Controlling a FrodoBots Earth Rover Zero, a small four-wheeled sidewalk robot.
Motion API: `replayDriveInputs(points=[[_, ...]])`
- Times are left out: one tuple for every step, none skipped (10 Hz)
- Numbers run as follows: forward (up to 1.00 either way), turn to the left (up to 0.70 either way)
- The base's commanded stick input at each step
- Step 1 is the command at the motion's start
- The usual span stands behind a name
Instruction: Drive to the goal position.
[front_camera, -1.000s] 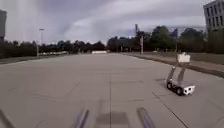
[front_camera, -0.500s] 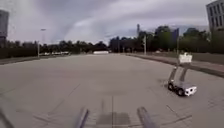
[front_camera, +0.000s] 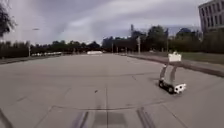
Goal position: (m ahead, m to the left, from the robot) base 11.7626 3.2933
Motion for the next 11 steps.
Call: replayDriveInputs(points=[[1.0, -0.27], [1.0, -0.27], [1.0, -0.21], [1.0, -0.07], [1.0, 0.0], [1.0, 0.0], [1.0, 0.0], [1.0, 0.0], [1.0, 0.0], [1.0, 0.0], [1.0, 0.0]])
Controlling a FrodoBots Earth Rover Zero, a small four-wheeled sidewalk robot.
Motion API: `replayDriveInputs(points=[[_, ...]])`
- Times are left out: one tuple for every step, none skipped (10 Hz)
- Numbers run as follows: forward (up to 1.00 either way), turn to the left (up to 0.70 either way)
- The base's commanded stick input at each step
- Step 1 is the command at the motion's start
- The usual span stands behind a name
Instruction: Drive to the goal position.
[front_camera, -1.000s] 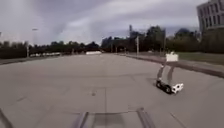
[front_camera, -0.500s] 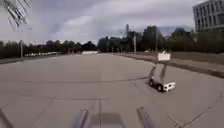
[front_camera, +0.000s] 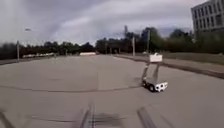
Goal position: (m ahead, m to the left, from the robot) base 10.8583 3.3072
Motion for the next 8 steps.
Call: replayDriveInputs(points=[[1.0, 0.0], [1.0, 0.0], [1.0, 0.0], [1.0, 0.0], [1.0, 0.0], [1.0, 0.0], [1.0, 0.0], [1.0, 0.0]])
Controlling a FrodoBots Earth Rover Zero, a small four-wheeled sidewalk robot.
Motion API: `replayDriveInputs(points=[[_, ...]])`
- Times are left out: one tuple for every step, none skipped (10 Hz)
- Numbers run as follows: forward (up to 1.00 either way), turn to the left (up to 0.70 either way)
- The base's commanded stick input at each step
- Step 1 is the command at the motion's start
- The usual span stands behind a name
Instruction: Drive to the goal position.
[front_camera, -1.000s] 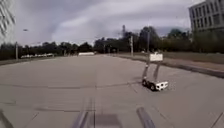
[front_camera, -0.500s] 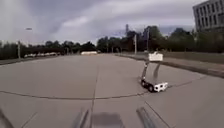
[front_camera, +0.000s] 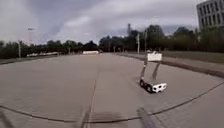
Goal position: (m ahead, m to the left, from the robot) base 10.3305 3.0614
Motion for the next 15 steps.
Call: replayDriveInputs(points=[[1.0, 0.0], [1.0, 0.0], [1.0, 0.0], [1.0, 0.0], [1.0, 0.0], [1.0, 0.0], [1.0, 0.0], [1.0, 0.0], [1.0, 0.0], [1.0, 0.0], [1.0, 0.0], [1.0, 0.0], [1.0, 0.0], [1.0, 0.0], [1.0, 0.0]])
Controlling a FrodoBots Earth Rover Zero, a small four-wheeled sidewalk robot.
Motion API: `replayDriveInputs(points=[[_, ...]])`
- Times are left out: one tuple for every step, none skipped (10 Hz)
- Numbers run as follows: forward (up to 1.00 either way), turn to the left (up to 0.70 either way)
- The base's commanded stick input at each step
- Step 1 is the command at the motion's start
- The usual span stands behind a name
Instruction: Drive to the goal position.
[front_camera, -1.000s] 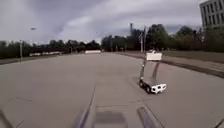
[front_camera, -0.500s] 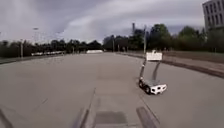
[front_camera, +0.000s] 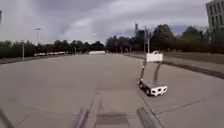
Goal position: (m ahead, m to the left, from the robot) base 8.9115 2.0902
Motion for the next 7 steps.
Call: replayDriveInputs(points=[[1.0, 0.0], [1.0, 0.0], [1.0, 0.0], [1.0, 0.0], [1.0, 0.0], [1.0, 0.0], [1.0, 0.0]])
